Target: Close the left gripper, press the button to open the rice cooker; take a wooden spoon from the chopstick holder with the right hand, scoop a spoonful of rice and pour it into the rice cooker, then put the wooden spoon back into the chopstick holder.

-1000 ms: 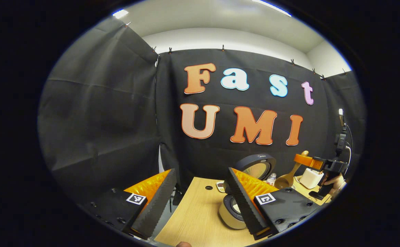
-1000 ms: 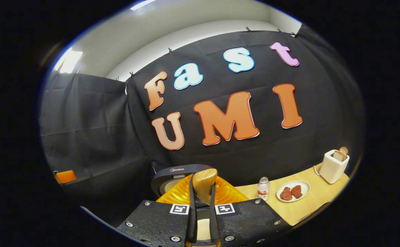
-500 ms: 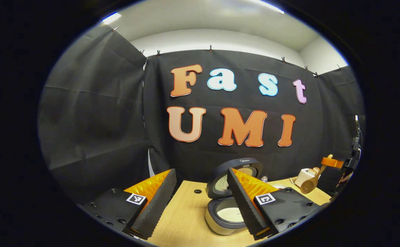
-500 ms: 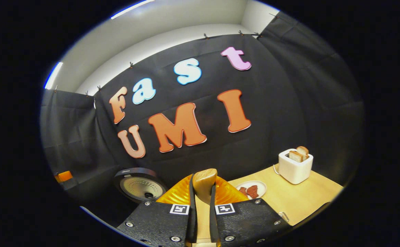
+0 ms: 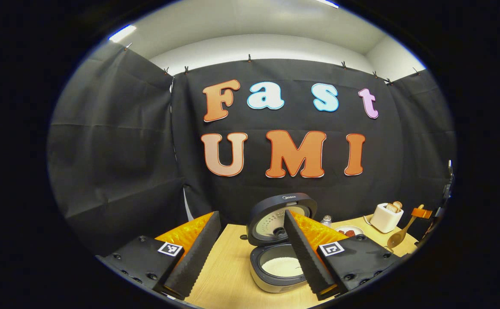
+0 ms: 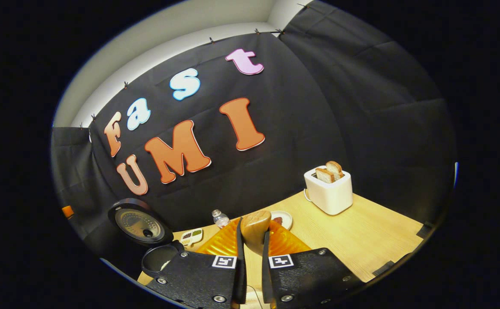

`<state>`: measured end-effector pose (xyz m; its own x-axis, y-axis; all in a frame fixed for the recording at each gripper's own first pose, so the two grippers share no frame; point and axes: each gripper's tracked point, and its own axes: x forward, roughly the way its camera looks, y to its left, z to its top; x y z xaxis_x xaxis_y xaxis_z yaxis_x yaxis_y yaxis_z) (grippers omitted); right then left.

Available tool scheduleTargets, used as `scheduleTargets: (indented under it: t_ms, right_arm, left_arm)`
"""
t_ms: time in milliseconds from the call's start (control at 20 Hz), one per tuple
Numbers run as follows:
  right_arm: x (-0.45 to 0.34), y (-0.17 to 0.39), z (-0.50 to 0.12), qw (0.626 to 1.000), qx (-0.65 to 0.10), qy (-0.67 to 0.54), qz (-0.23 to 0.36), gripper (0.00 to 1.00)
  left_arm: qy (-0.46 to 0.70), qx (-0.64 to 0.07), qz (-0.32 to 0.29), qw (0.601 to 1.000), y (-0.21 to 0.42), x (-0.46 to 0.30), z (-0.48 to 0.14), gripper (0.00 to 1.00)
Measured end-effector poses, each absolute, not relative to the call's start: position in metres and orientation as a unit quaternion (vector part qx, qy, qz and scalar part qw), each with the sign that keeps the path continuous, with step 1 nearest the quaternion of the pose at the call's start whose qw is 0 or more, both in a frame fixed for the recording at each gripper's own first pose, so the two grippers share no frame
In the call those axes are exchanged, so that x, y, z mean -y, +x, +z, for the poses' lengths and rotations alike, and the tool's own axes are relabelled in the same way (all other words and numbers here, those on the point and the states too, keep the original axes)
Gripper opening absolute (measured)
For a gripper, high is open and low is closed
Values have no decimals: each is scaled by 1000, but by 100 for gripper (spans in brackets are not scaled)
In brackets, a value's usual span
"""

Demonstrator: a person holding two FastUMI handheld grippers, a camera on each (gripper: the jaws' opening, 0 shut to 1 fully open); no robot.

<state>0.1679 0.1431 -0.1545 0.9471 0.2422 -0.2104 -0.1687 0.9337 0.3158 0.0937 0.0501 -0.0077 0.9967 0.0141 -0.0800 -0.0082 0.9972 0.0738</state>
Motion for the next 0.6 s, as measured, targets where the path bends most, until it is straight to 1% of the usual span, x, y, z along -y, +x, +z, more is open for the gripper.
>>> scheduleTargets:
  t_ms: [100,150,200,500,600]
  right_arm:
    - [-130,176,-176,975,-129,152,98,14]
    - [-126,179,-187,974,-135,154,98,13]
    - [-123,182,-198,972,-143,159,98,13]
    - [-120,188,-257,956,-186,197,109,13]
    - [-118,190,-268,952,-195,207,112,13]
  left_arm:
    - [42,-35,21,998,89,-46,-7,98]
    - [42,-33,24,998,87,-42,-8,100]
    - [41,-31,27,998,84,-38,-8,100]
    - [37,-34,28,998,76,-22,-12,98]
    - [39,-33,30,998,74,-19,-11,98]
